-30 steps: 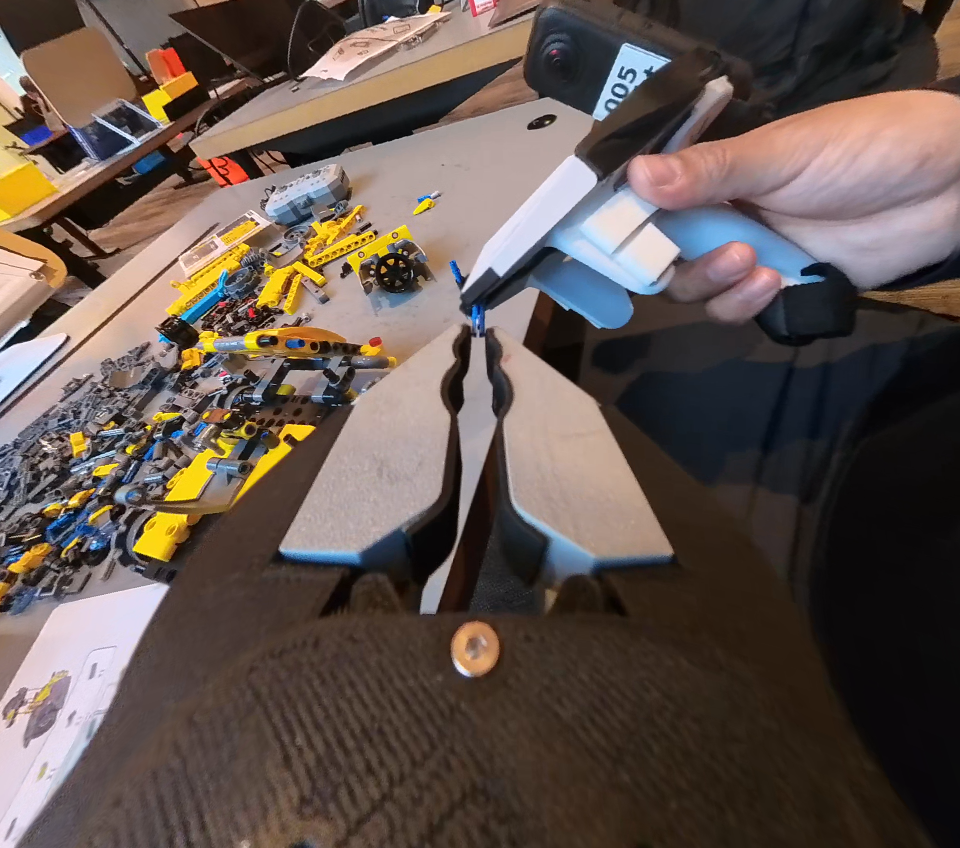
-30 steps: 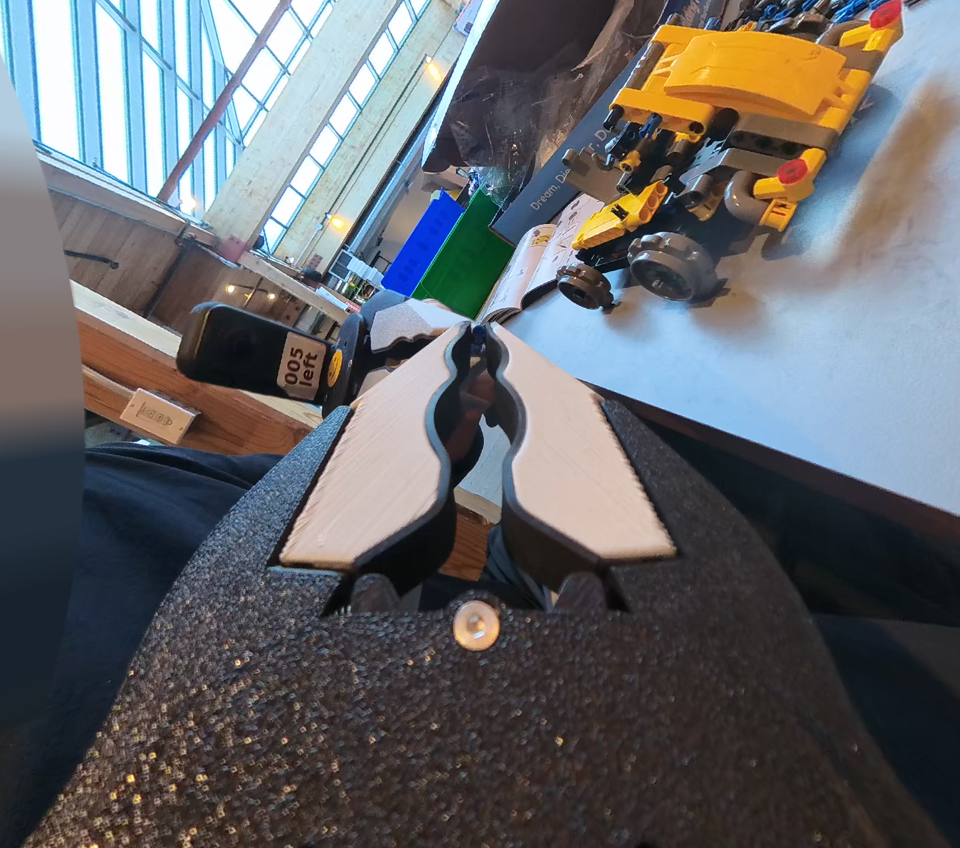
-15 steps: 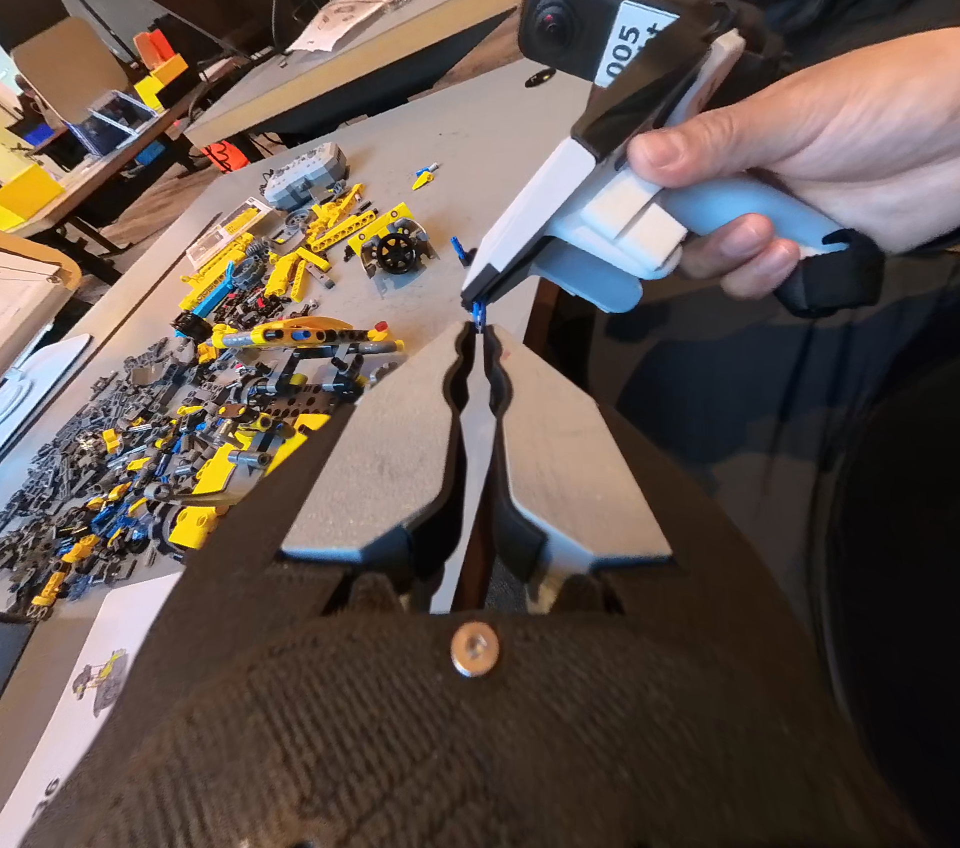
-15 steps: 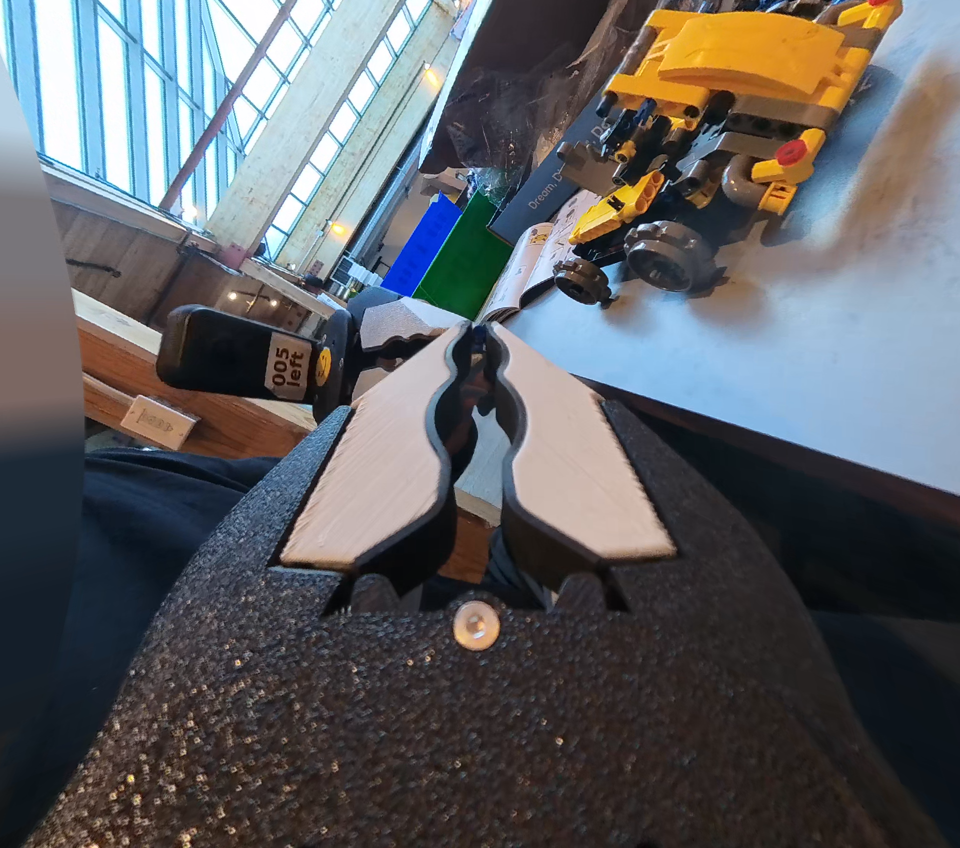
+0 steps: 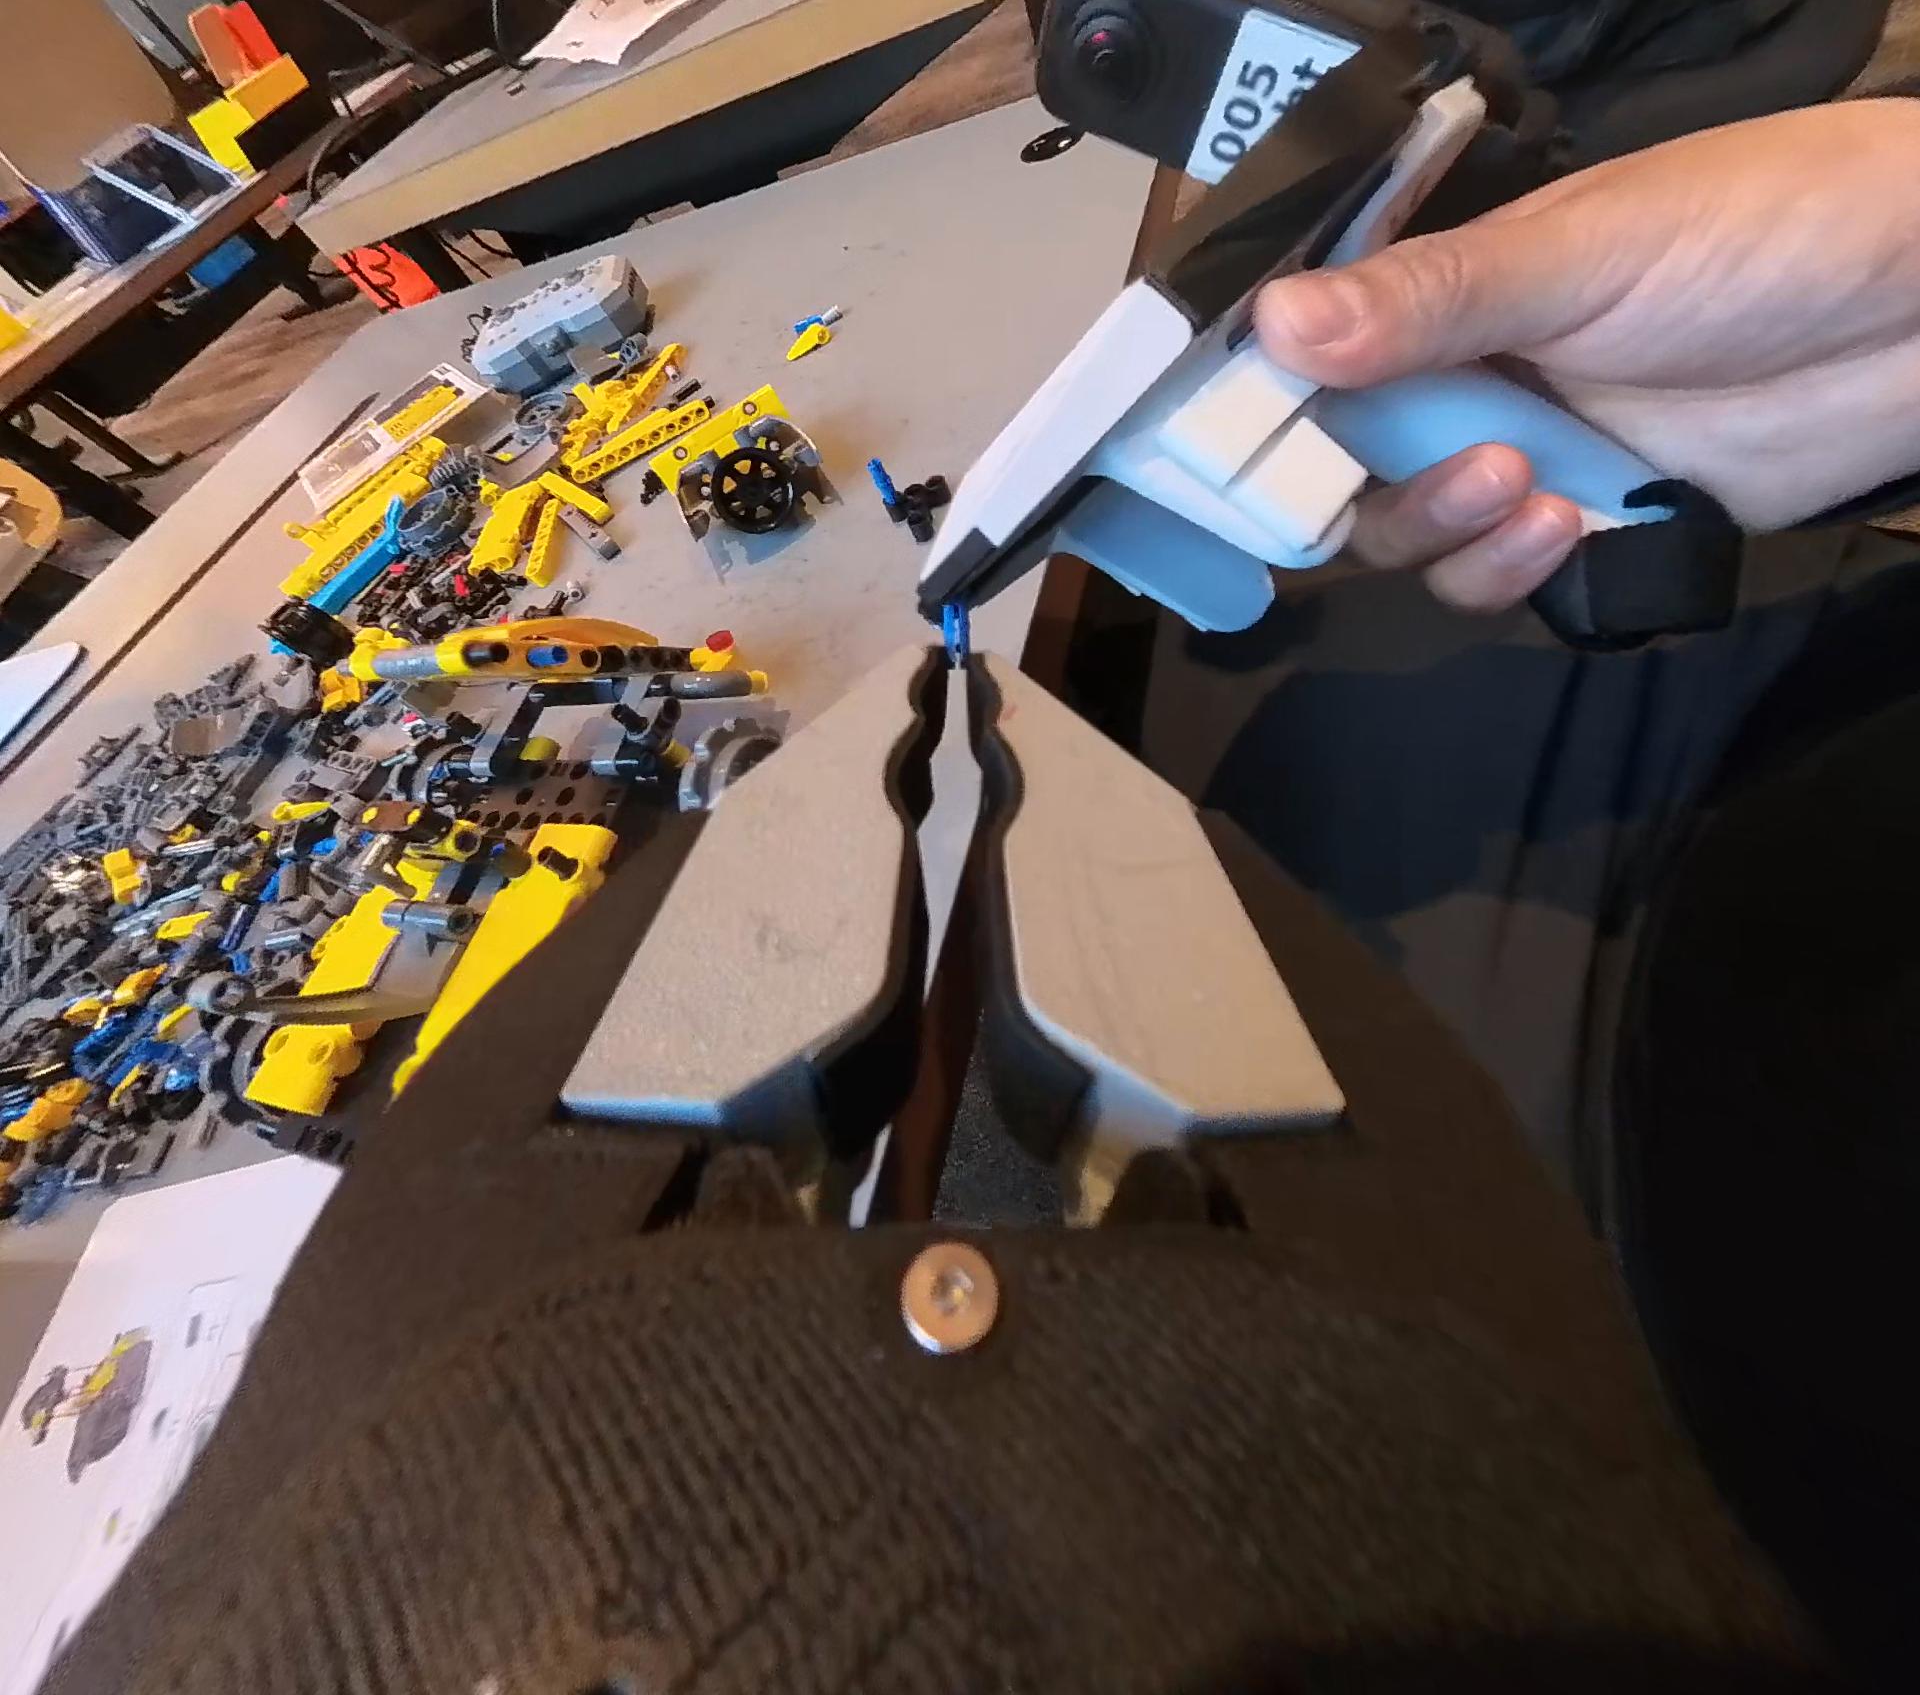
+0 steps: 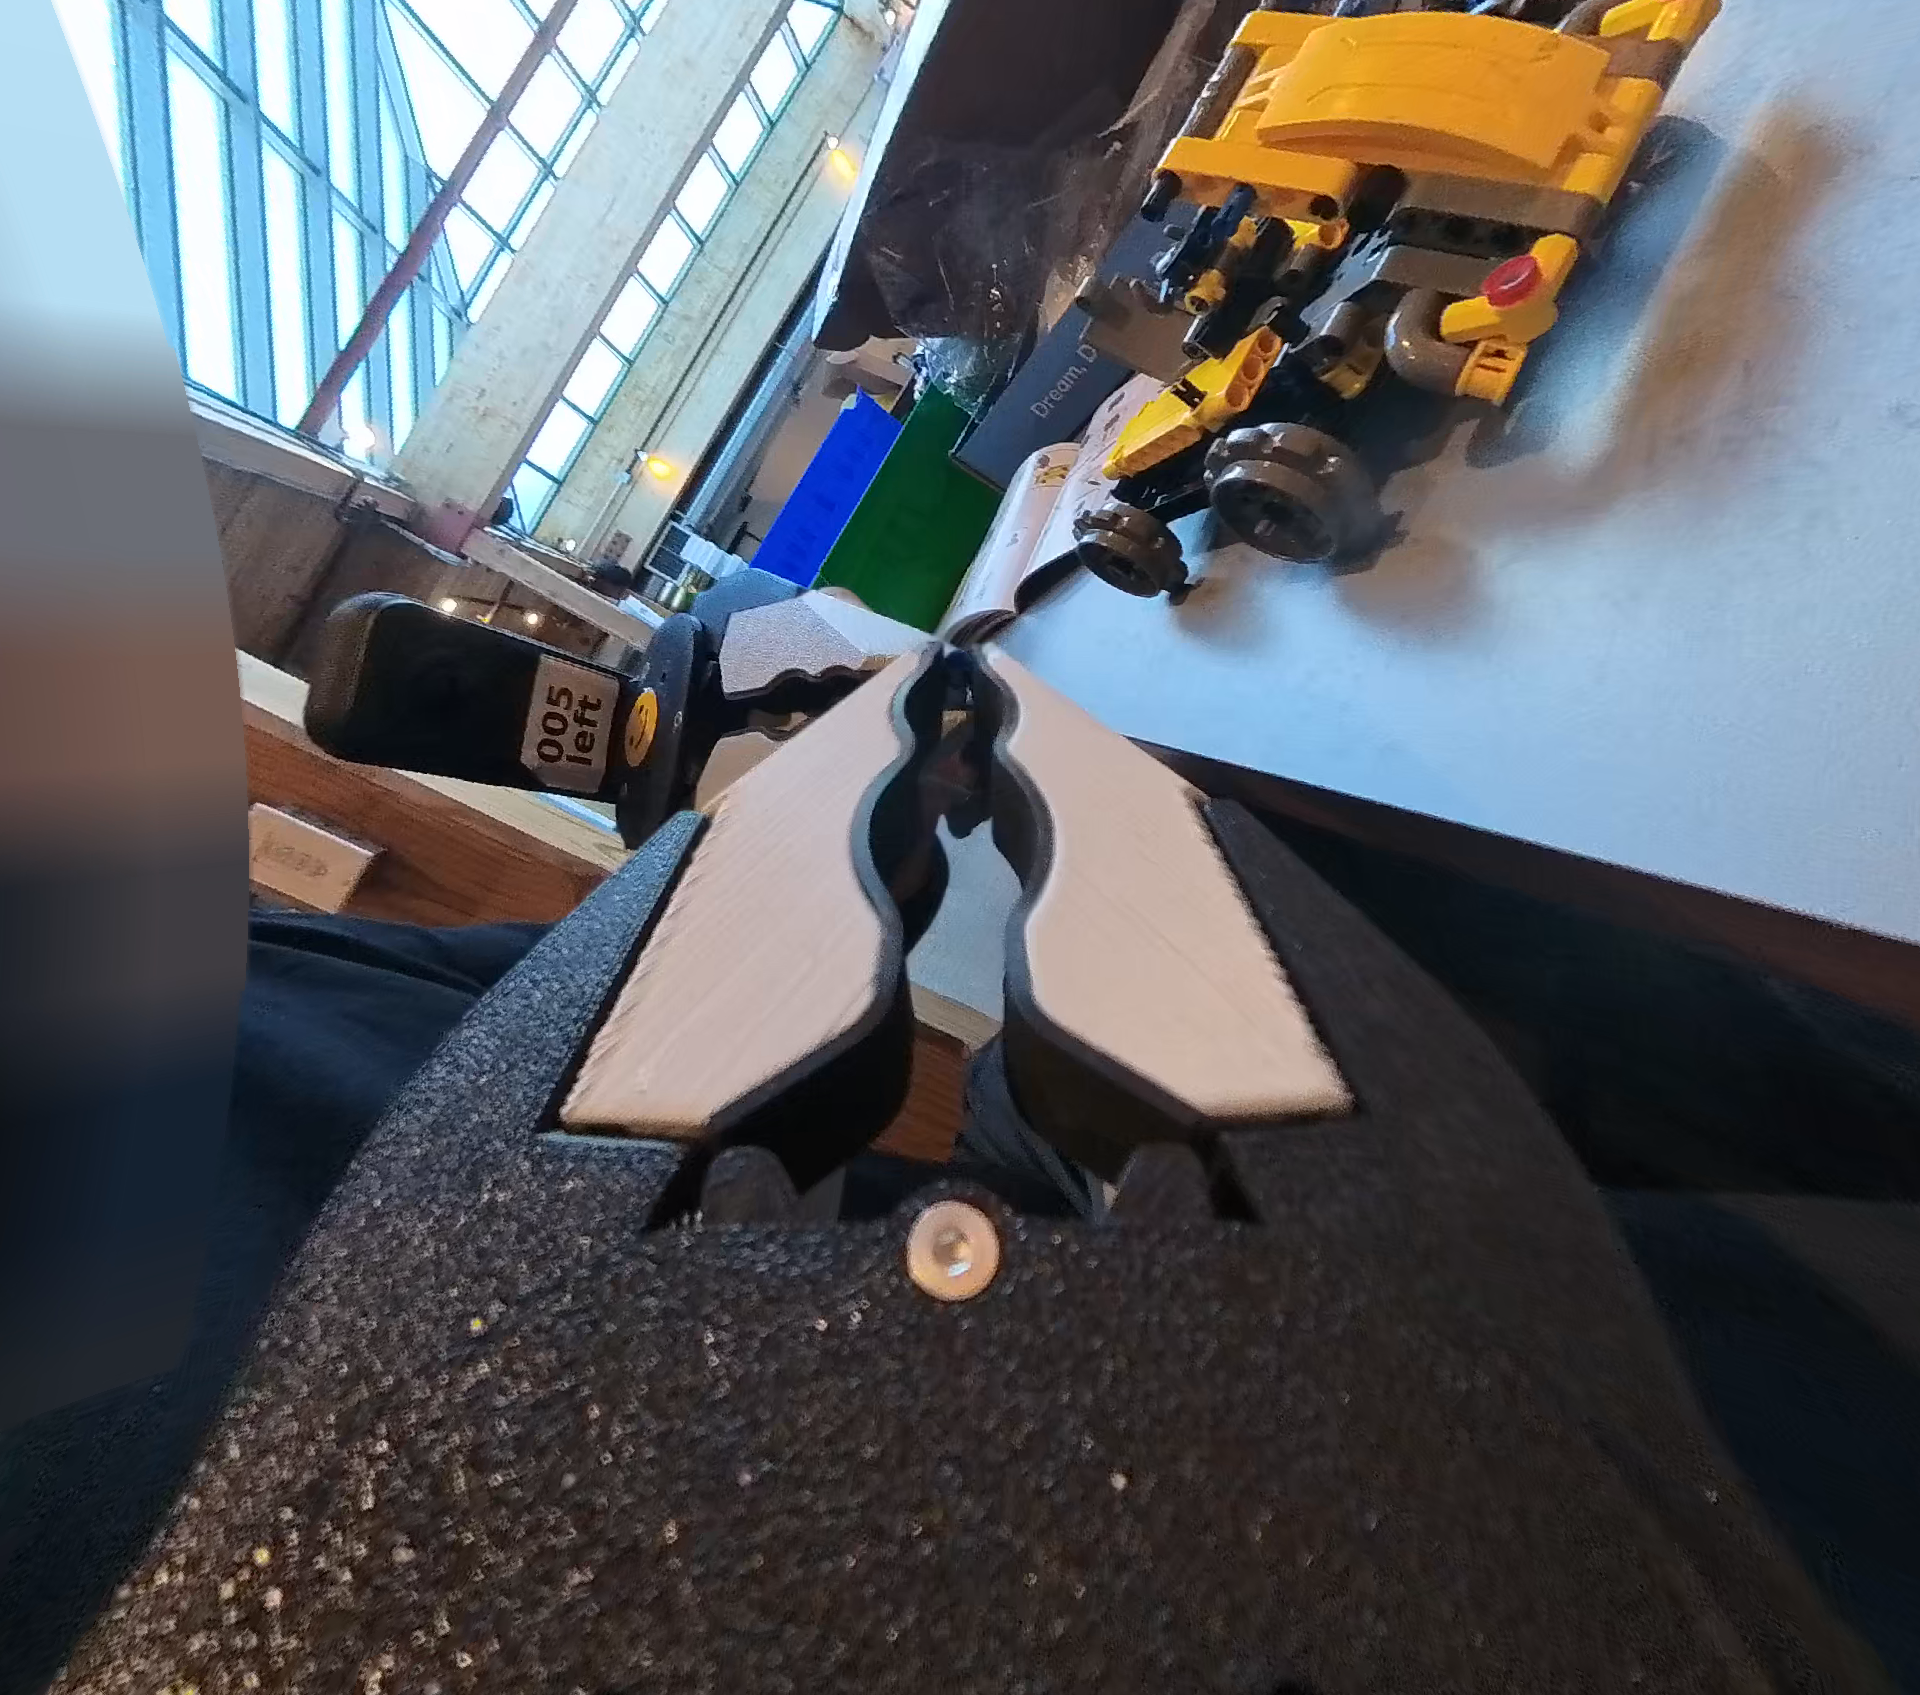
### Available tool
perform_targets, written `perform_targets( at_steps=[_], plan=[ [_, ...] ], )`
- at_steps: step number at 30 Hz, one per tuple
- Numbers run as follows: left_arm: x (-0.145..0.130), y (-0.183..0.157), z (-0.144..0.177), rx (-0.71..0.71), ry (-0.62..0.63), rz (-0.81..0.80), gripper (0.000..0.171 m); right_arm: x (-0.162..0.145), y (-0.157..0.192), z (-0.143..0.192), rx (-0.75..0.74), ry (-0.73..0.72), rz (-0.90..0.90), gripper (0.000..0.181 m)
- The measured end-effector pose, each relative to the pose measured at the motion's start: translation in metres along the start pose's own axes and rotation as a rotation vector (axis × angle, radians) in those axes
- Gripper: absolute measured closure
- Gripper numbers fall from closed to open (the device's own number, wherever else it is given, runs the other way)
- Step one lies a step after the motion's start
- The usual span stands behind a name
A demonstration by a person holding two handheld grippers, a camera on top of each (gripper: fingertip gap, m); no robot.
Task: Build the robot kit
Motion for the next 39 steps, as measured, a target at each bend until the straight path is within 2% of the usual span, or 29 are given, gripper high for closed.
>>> perform_targets(
  at_steps=[1, 5, 8, 13, 20, 26, 32, 35, 39],
  plan=[
    [-0.001, 0.0, -0.001, 0.005, -0.006, 0.003, 0.17, 0.0, -0.001, 0.0, -0.002, 0.002, 0.004, 0.178],
    [-0.001, 0.0, -0.001, 0.025, -0.046, 0.036, 0.168, 0.004, 0.001, 0.001, -0.023, 0.016, 0.052, 0.177],
    [-0.005, 0.002, -0.003, 0.017, -0.032, 0.089, 0.156, 0.011, 0.004, 0.005, -0.052, 0.01, 0.118, 0.177],
    [-0.01, 0.002, -0.01, -0.044, -0.018, 0.188, 0.148, 0.025, -0.001, 0.023, -0.13, -0.003, 0.211, 0.177],
    [-0.016, -0.008, -0.023, -0.113, 0.049, 0.215, 0.142, 0.039, -0.006, 0.048, -0.235, 0.007, 0.327, 0.177],
    [-0.017, -0.011, -0.028, -0.117, 0.072, 0.235, 0.139, 0.05, -0.012, 0.067, -0.344, 0.045, 0.411, 0.176],
    [-0.004, -0.004, -0.043, -0.115, 0.077, 0.341, 0.145, 0.076, -0.027, 0.091, -0.535, 0.124, 0.512, 0.177],
    [0.012, -0.001, -0.059, -0.101, 0.067, 0.357, 0.146, 0.081, -0.039, 0.094, -0.556, 0.161, 0.499, 0.177],
    [0.026, 0.002, -0.089, -0.027, 0.137, 0.308, 0.15, 0.078, -0.049, 0.087, -0.542, 0.227, 0.489, 0.177]
  ],
)
Point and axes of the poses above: each gripper's, where its closed fingertips meet, z back along the fingers, x out of its top, y = z × x across the jaws, the point moved 8 cm from there along z, back along the fingers, and after that the axes turned 8 degrees about y, right-handed, at the moved point
